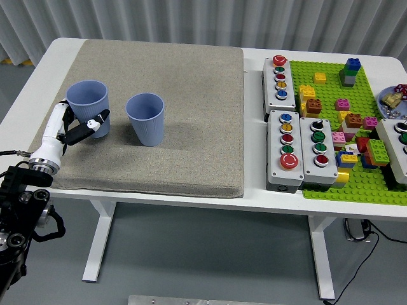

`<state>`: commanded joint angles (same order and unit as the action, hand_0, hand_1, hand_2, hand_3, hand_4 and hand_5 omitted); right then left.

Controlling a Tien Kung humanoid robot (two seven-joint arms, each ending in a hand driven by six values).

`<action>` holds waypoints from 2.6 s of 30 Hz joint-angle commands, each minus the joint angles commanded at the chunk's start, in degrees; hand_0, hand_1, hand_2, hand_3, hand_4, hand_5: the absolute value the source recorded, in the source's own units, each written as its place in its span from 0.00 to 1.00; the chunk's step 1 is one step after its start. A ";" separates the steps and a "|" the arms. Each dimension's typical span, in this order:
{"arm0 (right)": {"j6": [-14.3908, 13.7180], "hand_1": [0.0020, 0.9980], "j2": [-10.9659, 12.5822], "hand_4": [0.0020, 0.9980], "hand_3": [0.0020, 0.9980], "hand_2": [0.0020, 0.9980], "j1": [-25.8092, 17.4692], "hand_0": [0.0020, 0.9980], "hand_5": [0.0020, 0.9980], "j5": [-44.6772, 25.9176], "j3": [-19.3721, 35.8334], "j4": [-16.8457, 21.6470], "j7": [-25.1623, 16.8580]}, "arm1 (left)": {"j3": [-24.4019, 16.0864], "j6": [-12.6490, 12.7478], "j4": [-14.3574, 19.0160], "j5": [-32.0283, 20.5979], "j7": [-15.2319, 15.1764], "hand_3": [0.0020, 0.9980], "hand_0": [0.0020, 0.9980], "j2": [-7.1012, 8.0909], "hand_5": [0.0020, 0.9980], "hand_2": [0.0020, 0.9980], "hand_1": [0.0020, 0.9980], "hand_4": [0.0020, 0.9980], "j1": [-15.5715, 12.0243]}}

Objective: Pick cup pour cup place

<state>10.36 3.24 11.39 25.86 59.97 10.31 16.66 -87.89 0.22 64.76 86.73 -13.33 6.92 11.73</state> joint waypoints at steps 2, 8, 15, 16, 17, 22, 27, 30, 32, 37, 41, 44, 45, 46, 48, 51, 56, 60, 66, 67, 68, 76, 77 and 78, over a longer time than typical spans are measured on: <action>0.00 0.70 0.04 0.14 0.60 0.74 0.01 0.74 0.21 -0.02 -0.03 0.00 -0.01 | 0.07 -0.01 0.63 0.06 0.03 0.77 0.63 0.12 0.37 0.70 0.56 0.72 -0.10; -0.01 0.70 0.19 0.14 0.60 0.74 0.13 0.74 0.21 -0.22 -0.19 0.00 -0.12 | -0.01 0.22 2.42 2.65 0.24 0.77 0.63 0.74 0.36 0.70 0.56 0.71 0.11; -0.08 0.70 0.33 0.14 0.60 0.74 0.25 0.74 0.21 -0.38 -0.20 0.00 -0.23 | -0.44 0.67 4.28 5.63 0.39 0.77 0.63 1.64 0.36 0.70 0.56 0.71 0.86; -0.07 0.70 0.34 0.14 0.60 0.74 0.24 0.74 0.21 -0.38 -0.20 0.00 -0.23 | -0.41 0.70 4.69 6.15 0.43 0.77 0.63 1.92 0.36 0.70 0.56 0.71 0.94; -0.07 0.70 0.34 0.14 0.60 0.74 0.23 0.74 0.21 -0.38 -0.21 0.00 -0.23 | -0.39 0.71 4.86 6.35 0.45 0.77 0.63 2.03 0.36 0.70 0.56 0.71 0.97; -0.10 0.70 0.49 0.14 0.60 0.74 0.41 0.74 0.21 -0.60 -0.30 0.00 -0.32 | 0.12 0.94 7.20 10.07 1.03 0.76 0.62 3.58 0.35 0.70 0.56 0.71 1.22; -0.19 0.70 0.62 0.14 0.60 0.74 0.50 0.74 0.21 -0.78 -0.31 0.00 -0.47 | 0.93 0.62 9.46 17.25 1.68 0.76 0.60 5.70 0.35 0.70 0.56 0.70 1.39; -0.20 0.70 0.64 0.14 0.60 0.74 0.48 0.74 0.21 -0.80 -0.33 0.00 -0.51 | 1.24 0.57 10.07 18.47 1.81 0.76 0.60 6.54 0.35 0.70 0.56 0.70 1.43; -0.23 0.70 0.66 0.14 0.60 0.74 0.45 0.74 0.21 -0.76 -0.29 0.00 -0.50 | 1.71 0.59 10.81 20.25 1.91 0.76 0.60 7.40 0.35 0.69 0.56 0.70 1.51; -0.28 0.70 0.70 0.14 0.60 0.74 0.47 0.74 0.21 -0.71 -0.23 0.00 -0.51 | 2.17 0.55 12.00 24.50 2.21 0.76 0.60 8.31 0.34 0.69 0.56 0.70 1.93; -0.32 0.70 0.71 0.14 0.60 0.74 0.49 0.74 0.21 -0.81 -0.27 0.00 -0.57 | 2.93 0.35 13.19 30.31 2.66 0.76 0.60 8.91 0.34 0.69 0.56 0.70 2.49; -0.36 0.70 0.73 0.14 0.60 0.74 0.49 0.74 0.21 -0.96 -0.30 0.00 -0.64 | 3.46 0.35 13.85 32.62 2.79 0.76 0.60 9.30 0.34 0.69 0.56 0.69 2.87; -0.37 0.70 0.74 0.14 0.60 0.74 0.48 0.74 0.21 -0.90 -0.28 0.00 -0.64 | 3.84 0.29 14.26 34.22 2.94 0.76 0.60 9.54 0.34 0.69 0.56 0.69 3.08; -0.39 0.70 0.75 0.14 0.60 0.74 0.47 0.74 0.21 -0.85 -0.25 0.00 -0.66 | 4.25 0.24 14.74 35.74 3.08 0.76 0.60 9.80 0.34 0.69 0.56 0.69 3.27; -0.41 0.70 0.76 0.14 0.60 0.74 0.45 0.74 0.21 -0.86 -0.23 0.00 -0.68 | 4.53 0.22 15.15 37.28 3.23 0.76 0.60 9.97 0.34 0.69 0.56 0.69 3.41; -0.45 0.70 0.77 0.15 0.60 0.74 0.43 0.74 0.20 -0.81 -0.15 0.00 -0.73 | 5.04 0.28 15.86 41.19 3.76 0.76 0.61 10.27 0.33 0.69 0.56 0.69 3.75; -0.50 0.70 0.82 0.15 0.60 0.74 0.51 0.74 0.20 -0.85 -0.16 0.00 -0.77 | 7.30 0.88 15.63 43.27 4.77 0.76 0.61 11.53 0.32 0.69 0.56 0.69 5.04; -0.53 0.70 0.83 0.15 0.60 0.74 0.47 0.74 0.20 -1.07 -0.29 0.00 -0.81 | 8.59 1.19 15.24 43.27 5.26 0.76 0.61 12.89 0.32 0.69 0.56 0.69 5.98; -0.57 0.70 0.82 0.15 0.60 0.74 0.15 0.74 0.20 -0.92 -0.27 0.00 -0.82 | 10.60 1.93 15.24 43.27 5.78 0.75 0.60 14.99 0.32 0.69 0.56 0.69 6.42; -0.56 0.70 0.82 0.15 0.60 0.74 0.10 0.74 0.20 -0.87 -0.24 0.00 -0.81 | 10.89 1.99 15.29 43.27 5.85 0.75 0.60 15.25 0.32 0.69 0.56 0.68 6.39; -0.56 0.70 0.82 0.15 0.60 0.74 0.09 0.74 0.20 -0.87 -0.24 0.00 -0.82 | 11.05 2.07 15.32 43.27 5.90 0.75 0.60 15.40 0.32 0.69 0.56 0.68 6.38; -0.59 0.70 0.78 0.15 0.60 0.74 0.09 0.74 0.20 -0.97 -0.22 0.00 -0.84 | 13.60 2.75 15.72 43.27 6.52 0.75 0.60 17.22 0.31 0.69 0.56 0.68 6.64; -0.58 0.70 0.79 0.15 0.60 0.74 0.12 0.74 0.20 -0.96 -0.22 0.00 -0.83 | 13.96 2.94 15.76 43.27 6.67 0.75 0.60 17.46 0.31 0.69 0.56 0.68 6.74; -0.57 0.70 0.79 0.15 0.60 0.74 0.14 0.74 0.20 -0.94 -0.20 0.00 -0.82 | 14.26 3.13 15.80 43.27 6.83 0.75 0.60 17.69 0.31 0.69 0.56 0.68 6.83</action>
<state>9.79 4.04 11.53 24.92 59.78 10.31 15.85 -73.63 3.35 80.56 130.00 -6.50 24.61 18.57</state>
